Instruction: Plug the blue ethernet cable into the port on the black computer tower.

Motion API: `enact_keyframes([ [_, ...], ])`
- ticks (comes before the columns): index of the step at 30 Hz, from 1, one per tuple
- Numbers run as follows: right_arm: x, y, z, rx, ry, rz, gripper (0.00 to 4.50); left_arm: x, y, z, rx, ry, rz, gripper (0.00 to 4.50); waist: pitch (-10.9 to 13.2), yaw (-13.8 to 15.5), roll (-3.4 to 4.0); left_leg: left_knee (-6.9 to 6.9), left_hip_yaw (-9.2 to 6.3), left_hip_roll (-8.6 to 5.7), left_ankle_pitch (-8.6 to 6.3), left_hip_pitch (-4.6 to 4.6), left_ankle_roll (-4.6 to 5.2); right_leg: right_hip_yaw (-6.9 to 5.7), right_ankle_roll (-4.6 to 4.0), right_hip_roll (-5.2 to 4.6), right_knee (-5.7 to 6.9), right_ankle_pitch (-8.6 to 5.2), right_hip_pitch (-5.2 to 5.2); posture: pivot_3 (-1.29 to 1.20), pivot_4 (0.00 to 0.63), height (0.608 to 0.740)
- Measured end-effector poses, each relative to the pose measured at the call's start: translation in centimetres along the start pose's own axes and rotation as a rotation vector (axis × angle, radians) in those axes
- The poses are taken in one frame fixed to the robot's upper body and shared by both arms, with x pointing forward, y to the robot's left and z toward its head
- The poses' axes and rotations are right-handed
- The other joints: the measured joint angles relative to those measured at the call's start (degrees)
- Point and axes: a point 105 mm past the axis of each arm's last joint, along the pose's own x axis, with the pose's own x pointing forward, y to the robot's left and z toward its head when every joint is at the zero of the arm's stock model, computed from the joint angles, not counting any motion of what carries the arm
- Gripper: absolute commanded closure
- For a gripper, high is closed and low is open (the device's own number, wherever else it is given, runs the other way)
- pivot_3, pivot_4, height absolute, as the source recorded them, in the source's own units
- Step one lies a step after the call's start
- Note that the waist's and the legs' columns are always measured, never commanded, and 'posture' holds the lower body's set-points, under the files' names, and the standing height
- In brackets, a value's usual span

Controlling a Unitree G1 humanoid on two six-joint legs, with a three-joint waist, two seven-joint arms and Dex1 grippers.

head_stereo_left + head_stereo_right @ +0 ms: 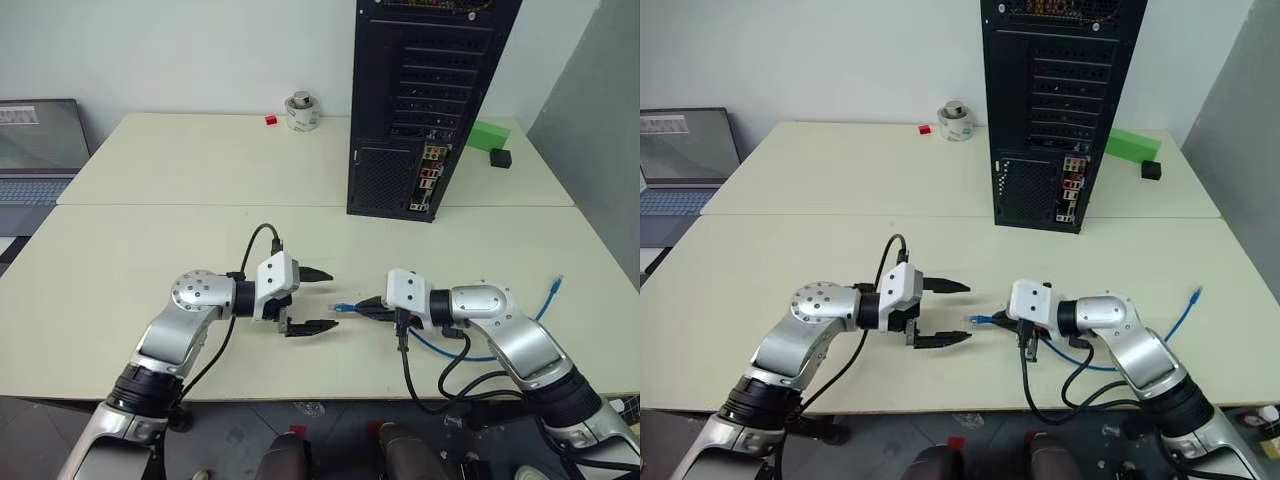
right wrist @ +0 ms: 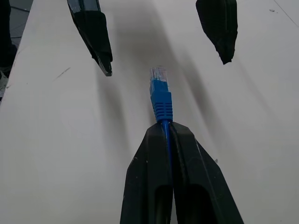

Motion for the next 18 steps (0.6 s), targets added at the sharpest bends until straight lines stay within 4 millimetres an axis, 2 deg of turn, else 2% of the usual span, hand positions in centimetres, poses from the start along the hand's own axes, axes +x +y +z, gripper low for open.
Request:
enact_keyframes([
  [5, -0.22, 0.07, 0.05, -0.006, 0.011, 0.005, 4.5, -0.03, -0.07, -0.28, -0.012, 0.004, -0.022, 1.32, 0.0, 0.0, 0.0, 0.0, -0.01, -0.01, 0.0, 0.0, 0.0, 0.0, 0.0, 0.0, 0.0, 0.0, 0.0, 0.0, 0.15, 0.74],
  [12, -0.29, 0.21, 0.44, -0.019, 0.005, 0.01, 4.5, 0.7, -0.55, -0.42, -0.003, 0.002, -0.058, 3.01, 0.0, 0.0, -0.01, 0.01, -0.01, -0.01, 0.0, 0.0, 0.0, 0.0, 0.0, 0.0, 0.0, 0.0, 0.0, 0.0, 0.15, 0.74],
  [18, -0.31, 0.26, 0.49, -0.014, 0.009, 0.011, 4.5, 0.89, -0.52, -0.59, 0.02, 0.014, -0.065, 4.24, 0.0, 0.0, 0.0, 0.0, -0.02, -0.01, 0.0, 0.0, 0.0, 0.0, 0.0, 0.0, 0.0, 0.0, 0.0, 0.0, 0.15, 0.74],
])
